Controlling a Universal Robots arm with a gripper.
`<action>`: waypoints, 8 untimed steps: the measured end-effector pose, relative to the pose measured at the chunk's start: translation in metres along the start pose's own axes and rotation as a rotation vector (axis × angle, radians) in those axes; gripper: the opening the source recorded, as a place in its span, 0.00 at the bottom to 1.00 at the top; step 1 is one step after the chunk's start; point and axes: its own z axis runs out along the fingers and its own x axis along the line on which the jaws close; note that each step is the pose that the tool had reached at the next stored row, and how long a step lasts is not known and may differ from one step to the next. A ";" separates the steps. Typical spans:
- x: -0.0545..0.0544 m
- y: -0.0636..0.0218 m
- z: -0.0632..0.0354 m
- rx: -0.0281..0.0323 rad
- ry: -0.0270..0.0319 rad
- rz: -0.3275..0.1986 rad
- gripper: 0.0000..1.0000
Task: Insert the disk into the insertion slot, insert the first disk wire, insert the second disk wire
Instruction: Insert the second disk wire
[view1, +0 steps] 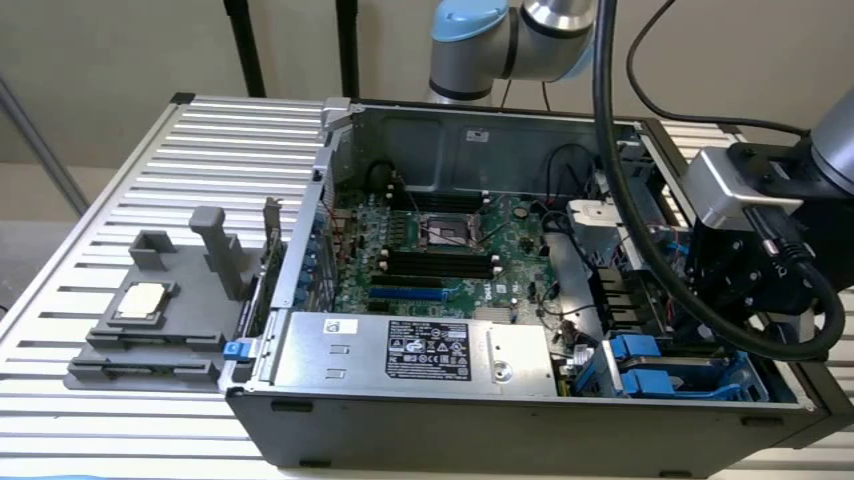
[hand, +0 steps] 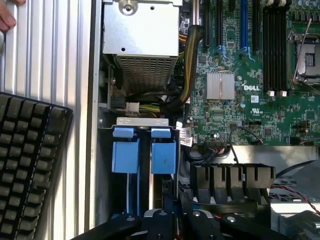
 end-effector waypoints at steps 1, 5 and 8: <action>0.000 0.0000 0.0000 0.0000 -0.0001 0.000 0.16; 0.000 0.0000 -0.0013 0.0000 -0.0003 0.000 0.16; 0.000 0.0001 -0.0035 0.0000 -0.0004 0.000 0.16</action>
